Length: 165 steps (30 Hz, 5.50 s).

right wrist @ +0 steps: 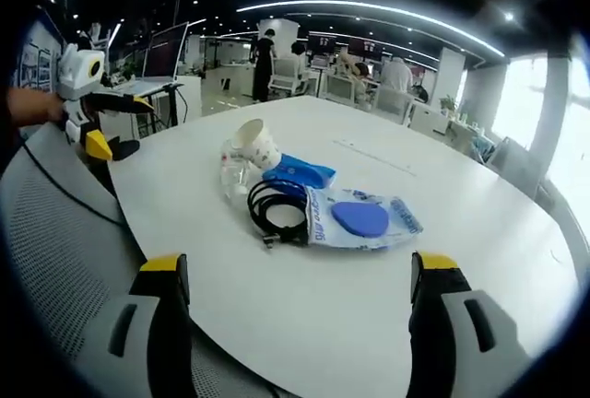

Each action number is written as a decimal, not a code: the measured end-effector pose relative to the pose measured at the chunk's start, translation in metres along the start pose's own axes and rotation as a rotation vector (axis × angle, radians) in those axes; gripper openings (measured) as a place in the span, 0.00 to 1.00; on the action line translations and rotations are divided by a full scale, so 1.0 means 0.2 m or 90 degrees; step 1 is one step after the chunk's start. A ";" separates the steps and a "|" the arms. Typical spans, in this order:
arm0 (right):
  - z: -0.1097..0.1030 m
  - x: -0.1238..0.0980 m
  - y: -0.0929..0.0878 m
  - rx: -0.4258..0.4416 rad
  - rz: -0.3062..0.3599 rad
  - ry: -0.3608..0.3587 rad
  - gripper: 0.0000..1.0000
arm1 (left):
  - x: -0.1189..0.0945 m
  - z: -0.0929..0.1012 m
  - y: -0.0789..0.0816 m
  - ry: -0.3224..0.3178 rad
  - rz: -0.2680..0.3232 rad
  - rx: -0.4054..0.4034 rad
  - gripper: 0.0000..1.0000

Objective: Arrange the tabletop items into an orderly group along one side of the table until the central work area is clear of visible clutter.

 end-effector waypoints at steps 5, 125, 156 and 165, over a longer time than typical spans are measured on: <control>0.00 0.00 0.00 -0.005 0.000 0.000 1.00 | 0.00 0.00 0.00 0.003 0.000 0.002 0.98; 0.05 0.09 0.23 -0.004 0.052 0.030 0.97 | -0.01 0.00 0.01 0.009 0.018 0.000 1.00; -0.01 0.36 0.43 -0.043 0.070 0.072 0.87 | 0.00 0.01 0.00 -0.008 0.004 -0.011 1.00; -0.05 0.45 0.49 -0.056 0.076 0.093 0.82 | 0.01 0.01 0.00 -0.015 -0.004 -0.007 0.99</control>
Point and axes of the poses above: the point that each gripper's makers call its tool centre point, and the gripper's own axes: x roughly forward along the fingers, z roughly to its right, y roughly out of its top, the point moved 10 cm from there along -x, roughly backward along the fingers, and after that the axes turned 6 degrees about -y, right-handed, at the moved point
